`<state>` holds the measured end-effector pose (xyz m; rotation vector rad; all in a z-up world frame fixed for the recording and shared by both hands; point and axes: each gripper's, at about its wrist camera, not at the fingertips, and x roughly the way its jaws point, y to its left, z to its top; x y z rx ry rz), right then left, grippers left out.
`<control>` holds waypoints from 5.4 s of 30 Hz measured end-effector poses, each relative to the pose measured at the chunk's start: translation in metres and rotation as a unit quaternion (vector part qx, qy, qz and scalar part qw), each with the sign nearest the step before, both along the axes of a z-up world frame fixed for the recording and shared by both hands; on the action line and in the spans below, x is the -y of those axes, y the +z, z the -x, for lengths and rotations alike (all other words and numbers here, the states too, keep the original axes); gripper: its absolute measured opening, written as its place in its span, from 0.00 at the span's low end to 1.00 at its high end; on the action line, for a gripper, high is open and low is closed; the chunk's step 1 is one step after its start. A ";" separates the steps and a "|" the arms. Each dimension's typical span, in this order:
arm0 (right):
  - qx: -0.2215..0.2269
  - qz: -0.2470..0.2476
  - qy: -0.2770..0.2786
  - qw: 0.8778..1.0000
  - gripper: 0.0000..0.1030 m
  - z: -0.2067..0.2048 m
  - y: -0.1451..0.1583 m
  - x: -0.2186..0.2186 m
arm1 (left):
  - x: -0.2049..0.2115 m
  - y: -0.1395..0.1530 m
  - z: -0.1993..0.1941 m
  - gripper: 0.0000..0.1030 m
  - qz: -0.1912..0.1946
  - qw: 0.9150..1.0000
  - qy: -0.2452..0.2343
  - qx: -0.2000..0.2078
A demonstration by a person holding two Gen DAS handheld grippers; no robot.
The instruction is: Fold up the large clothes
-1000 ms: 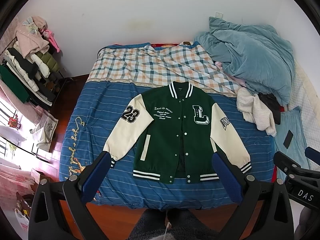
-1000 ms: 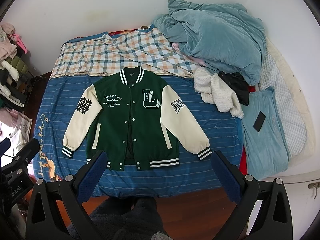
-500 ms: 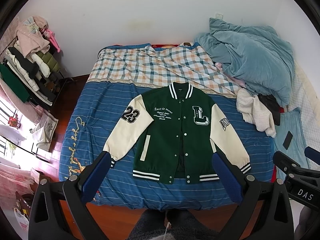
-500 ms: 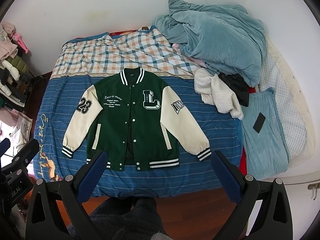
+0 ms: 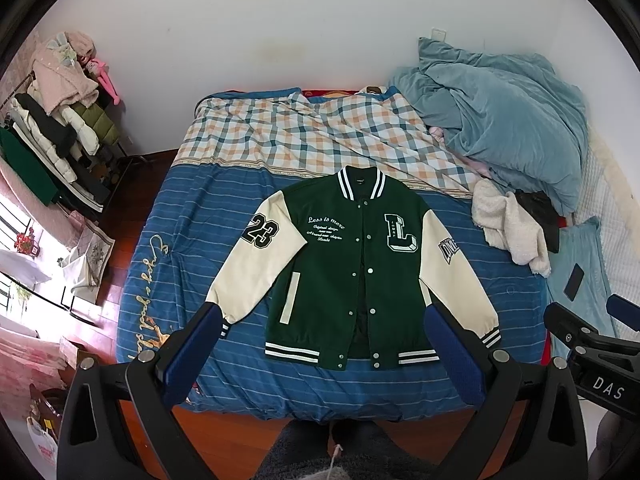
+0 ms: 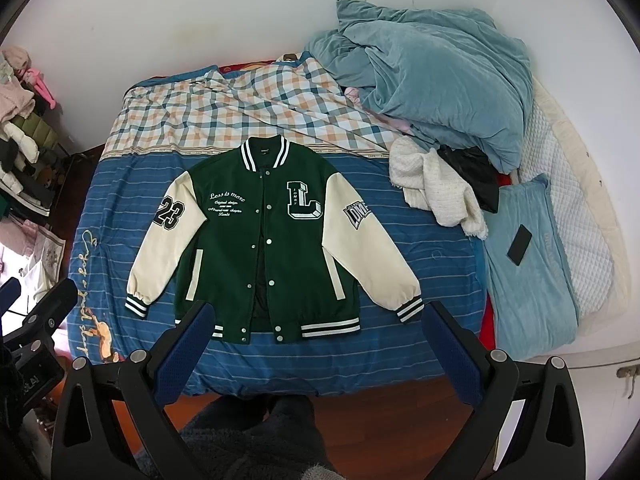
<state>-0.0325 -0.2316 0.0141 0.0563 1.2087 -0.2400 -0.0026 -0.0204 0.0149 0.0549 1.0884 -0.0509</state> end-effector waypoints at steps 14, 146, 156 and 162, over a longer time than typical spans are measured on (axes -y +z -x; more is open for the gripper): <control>0.035 -0.121 -0.107 0.986 1.00 -0.020 -0.052 0.034 | 0.002 -0.029 -0.044 1.00 -0.053 0.995 0.018 0.079; -0.094 -0.016 -0.114 0.989 0.78 -0.342 -0.644 0.056 | -0.278 -0.324 -0.244 0.10 -0.044 0.973 0.213 0.079; -0.089 -0.045 -0.094 0.991 0.79 -0.365 -0.656 0.051 | -0.047 -0.335 -0.292 0.09 0.040 0.997 0.010 0.059; -0.069 -0.055 -0.133 0.987 0.79 -0.354 -0.639 0.119 | 0.076 -0.368 -0.309 0.09 0.069 0.994 -0.083 0.012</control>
